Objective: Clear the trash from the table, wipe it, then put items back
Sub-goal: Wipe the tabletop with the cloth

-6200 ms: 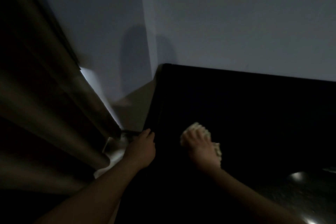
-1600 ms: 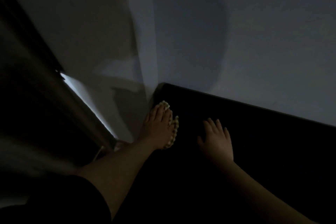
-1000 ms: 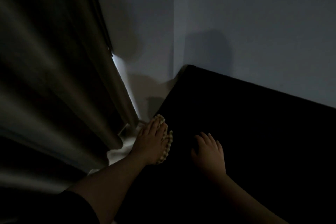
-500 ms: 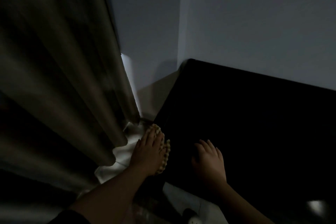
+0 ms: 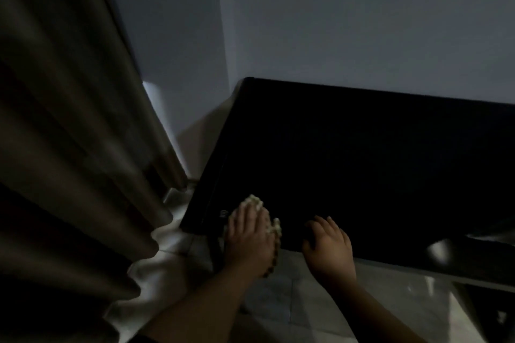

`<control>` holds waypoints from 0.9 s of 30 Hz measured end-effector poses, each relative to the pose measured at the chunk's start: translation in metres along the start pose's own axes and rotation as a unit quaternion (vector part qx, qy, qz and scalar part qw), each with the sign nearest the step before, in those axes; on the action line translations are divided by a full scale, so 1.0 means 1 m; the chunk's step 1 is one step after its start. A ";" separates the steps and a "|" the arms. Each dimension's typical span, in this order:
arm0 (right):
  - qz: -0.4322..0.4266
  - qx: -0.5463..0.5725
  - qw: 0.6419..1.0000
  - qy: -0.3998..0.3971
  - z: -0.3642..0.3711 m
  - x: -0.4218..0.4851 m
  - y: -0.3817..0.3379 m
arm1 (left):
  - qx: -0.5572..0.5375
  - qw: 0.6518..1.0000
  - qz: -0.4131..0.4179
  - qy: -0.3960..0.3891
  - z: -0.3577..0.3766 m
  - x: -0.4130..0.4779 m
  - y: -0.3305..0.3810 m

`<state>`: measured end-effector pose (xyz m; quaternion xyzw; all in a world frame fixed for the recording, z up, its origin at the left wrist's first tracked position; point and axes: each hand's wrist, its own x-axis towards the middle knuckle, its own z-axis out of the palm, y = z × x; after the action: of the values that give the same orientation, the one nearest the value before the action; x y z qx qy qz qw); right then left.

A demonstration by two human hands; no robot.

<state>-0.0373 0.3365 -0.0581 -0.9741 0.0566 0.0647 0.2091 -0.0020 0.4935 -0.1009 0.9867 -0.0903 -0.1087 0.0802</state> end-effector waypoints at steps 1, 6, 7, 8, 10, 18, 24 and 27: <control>0.014 0.003 1.000 0.004 -0.001 -0.002 0.009 | -0.021 0.999 0.017 -0.026 -0.003 -0.002 0.025; 0.021 -0.018 0.999 0.030 -0.027 -0.011 0.056 | -0.149 0.984 -0.011 -0.099 -0.004 0.027 0.108; 0.020 -0.021 0.999 0.031 -0.029 -0.011 0.062 | -0.209 0.973 -0.027 -0.097 -0.005 0.035 0.114; 0.015 -0.019 0.999 0.043 -0.031 -0.011 0.063 | -0.307 0.946 -0.050 -0.095 -0.008 0.037 0.117; -0.022 -0.016 0.998 0.053 -0.024 -0.007 0.055 | -0.548 0.828 -0.089 -0.074 -0.017 0.035 0.113; -0.174 -0.128 0.976 -0.023 0.025 0.006 0.025 | -0.409 0.906 -0.104 0.023 -0.027 0.011 0.075; -0.164 -0.137 0.976 -0.031 -0.001 0.008 0.086 | -0.142 0.988 0.049 -0.036 -0.013 0.010 0.107; -0.099 -0.127 0.986 -0.051 -0.030 -0.001 0.133 | -0.074 0.992 0.089 -0.054 -0.008 0.015 0.145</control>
<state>-0.0537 0.2035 -0.0844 -0.9890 -0.0597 0.0994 0.0915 -0.0089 0.3513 -0.0704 0.9588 -0.1734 -0.1607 0.1574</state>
